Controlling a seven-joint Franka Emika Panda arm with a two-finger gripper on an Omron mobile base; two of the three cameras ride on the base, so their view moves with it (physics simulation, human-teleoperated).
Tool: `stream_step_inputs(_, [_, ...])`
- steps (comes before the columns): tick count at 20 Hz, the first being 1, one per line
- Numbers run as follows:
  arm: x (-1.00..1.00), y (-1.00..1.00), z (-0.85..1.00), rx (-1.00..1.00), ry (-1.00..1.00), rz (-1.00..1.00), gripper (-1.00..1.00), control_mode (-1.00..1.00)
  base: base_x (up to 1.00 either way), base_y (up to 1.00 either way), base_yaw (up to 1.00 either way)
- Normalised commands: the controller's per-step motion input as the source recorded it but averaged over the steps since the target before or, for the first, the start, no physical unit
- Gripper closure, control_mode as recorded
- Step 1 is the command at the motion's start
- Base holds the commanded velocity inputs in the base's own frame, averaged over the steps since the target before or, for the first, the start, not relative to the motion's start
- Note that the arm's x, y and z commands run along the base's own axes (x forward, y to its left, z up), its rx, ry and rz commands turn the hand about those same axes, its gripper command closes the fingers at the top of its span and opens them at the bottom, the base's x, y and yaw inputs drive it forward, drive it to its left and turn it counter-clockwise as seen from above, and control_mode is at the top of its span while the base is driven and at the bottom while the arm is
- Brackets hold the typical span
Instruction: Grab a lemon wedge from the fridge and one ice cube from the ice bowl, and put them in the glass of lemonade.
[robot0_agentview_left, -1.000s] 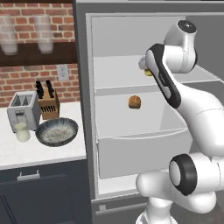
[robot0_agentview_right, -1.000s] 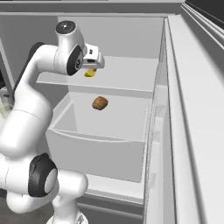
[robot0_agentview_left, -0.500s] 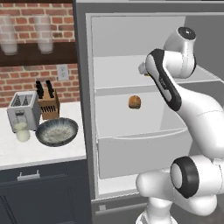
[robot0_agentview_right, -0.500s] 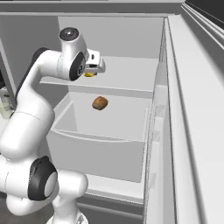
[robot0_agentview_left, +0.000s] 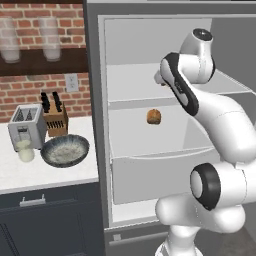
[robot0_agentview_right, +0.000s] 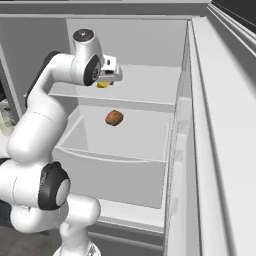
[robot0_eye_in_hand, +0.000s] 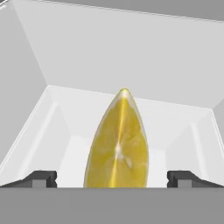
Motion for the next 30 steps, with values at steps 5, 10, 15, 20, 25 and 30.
stream_step_inputs(5, [0.17, 0.00, 0.00, 0.00, 0.00, 0.00, -1.00, -1.00, 0.00, 0.00, 0.00])
stream_step_inputs(10, [-0.12, -0.04, 0.00, 0.00, -0.04, 0.00, -1.00, -1.00, 0.00, 0.00, 0.00])
stream_step_inputs(15, [0.00, 0.00, -0.14, 0.00, 0.00, 0.00, -1.00, -1.00, 0.00, 0.00, 0.00])
stream_step_inputs(20, [0.03, 0.00, -0.11, 0.00, 0.00, 0.00, -1.00, -1.00, 0.00, 0.00, 0.00])
stream_step_inputs(25, [0.00, 0.00, -0.10, 0.00, 0.00, 0.00, -1.00, -1.00, 0.00, 0.00, 0.00])
stream_step_inputs(30, [0.00, 0.00, -0.07, 0.00, 0.01, 0.00, -1.00, -1.00, 0.00, 0.00, 0.00])
